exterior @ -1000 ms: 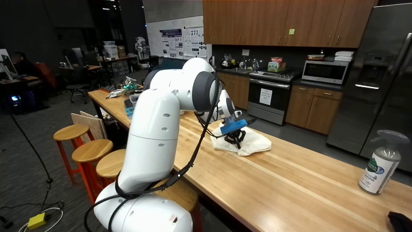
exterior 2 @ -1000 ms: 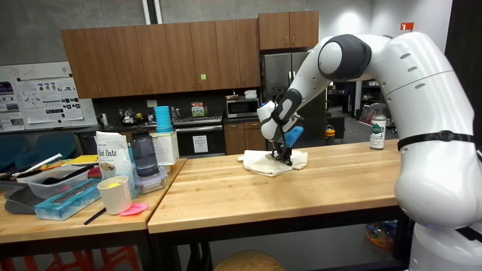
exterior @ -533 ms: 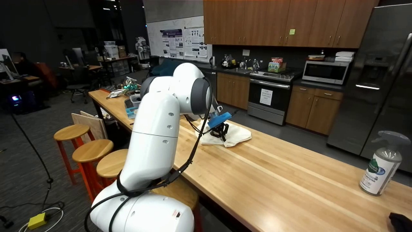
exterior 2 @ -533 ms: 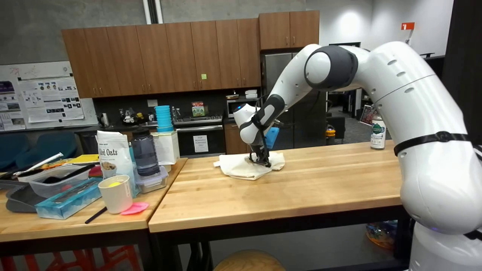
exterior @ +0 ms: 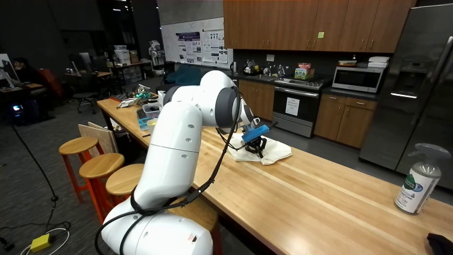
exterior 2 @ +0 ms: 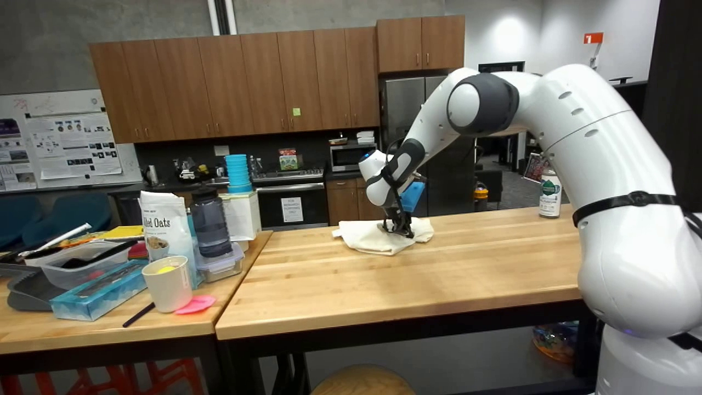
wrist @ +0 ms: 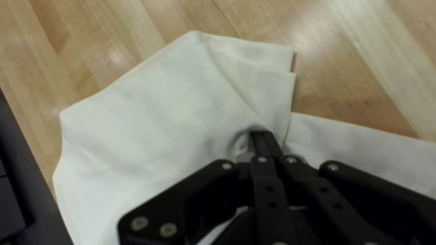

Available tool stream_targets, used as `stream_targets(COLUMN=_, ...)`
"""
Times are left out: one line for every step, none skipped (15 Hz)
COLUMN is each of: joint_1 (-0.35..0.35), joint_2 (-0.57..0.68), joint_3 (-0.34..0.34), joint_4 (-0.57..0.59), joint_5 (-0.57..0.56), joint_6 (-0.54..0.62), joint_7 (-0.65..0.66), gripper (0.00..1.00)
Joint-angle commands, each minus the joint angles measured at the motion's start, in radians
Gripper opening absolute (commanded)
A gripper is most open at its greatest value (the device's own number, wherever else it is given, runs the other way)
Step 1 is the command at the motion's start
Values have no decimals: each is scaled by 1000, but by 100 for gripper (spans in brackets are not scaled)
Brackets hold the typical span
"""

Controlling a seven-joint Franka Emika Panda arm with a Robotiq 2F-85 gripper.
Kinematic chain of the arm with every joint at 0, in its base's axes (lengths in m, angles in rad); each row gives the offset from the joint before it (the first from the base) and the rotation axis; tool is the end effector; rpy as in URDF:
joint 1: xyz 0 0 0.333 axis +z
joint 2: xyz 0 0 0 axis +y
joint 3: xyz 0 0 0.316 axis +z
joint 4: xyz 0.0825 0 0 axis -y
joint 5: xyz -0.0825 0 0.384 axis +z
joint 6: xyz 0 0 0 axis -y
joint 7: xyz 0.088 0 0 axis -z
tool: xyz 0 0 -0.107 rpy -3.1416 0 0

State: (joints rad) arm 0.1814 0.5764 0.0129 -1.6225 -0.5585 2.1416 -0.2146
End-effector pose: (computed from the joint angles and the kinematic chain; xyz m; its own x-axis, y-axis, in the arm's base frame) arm 0.6777 0.1093 0.2873 0.7579 0.6180 -0.2089 0.6444 -0.6594 0.3872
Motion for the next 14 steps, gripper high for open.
stream_targets(joint_1=-10, joint_2=95, joint_3=-3, joint_4=52, joint_5=-2, joint_6=-4, joint_7=-18, gripper=0)
stream_targets(joint_1=-1, joint_2=118, joint_3=2, joint_4=82, joint_5=-7, joint_6=-14, joint_7=-28, gripper=0)
stream_targets(joint_1=13, joint_2=142, joint_3=7, joint_4=114, joint_5=-17, joint_6=-32, joint_7=-39, gripper=0)
stream_targets(joint_1=29, joint_2=168, joint_3=13, joint_4=154, joint_5=-30, joint_6=-55, joint_7=-50, gripper=0)
stream_targets(joint_1=47, joint_2=201, joint_3=19, joint_4=208, joint_5=-46, joint_6=-82, joint_7=-65, gripper=0)
stream_targets(joint_1=62, joint_2=231, joint_3=23, joint_4=259, joint_5=-62, joint_6=-105, joint_7=-78, gripper=0)
stream_targets(joint_1=75, joint_2=262, joint_3=27, joint_4=319, joint_5=-75, joint_6=-130, joint_7=-98, gripper=0)
stream_targets(joint_1=90, joint_2=293, joint_3=30, joint_4=378, joint_5=-86, joint_6=-153, joint_7=-113, gripper=0)
stream_targets(joint_1=108, joint_2=327, joint_3=30, joint_4=440, joint_5=-96, joint_6=-176, joint_7=-128, gripper=0)
stream_targets(joint_1=125, joint_2=360, joint_3=30, joint_4=494, joint_5=-102, joint_6=-192, joint_7=-140, gripper=0)
stream_targets(joint_1=142, joint_2=396, joint_3=30, joint_4=551, joint_5=-107, joint_6=-208, joint_7=-150, gripper=0)
stream_targets(joint_1=161, joint_2=421, joint_3=30, joint_4=587, joint_5=-114, joint_6=-215, joint_7=-152, gripper=0)
stream_targets(joint_1=175, joint_2=424, joint_3=36, joint_4=596, joint_5=-113, joint_6=-222, joint_7=-160, gripper=0)
stream_targets(joint_1=187, joint_2=414, joint_3=43, joint_4=581, joint_5=-114, joint_6=-218, joint_7=-165, gripper=0)
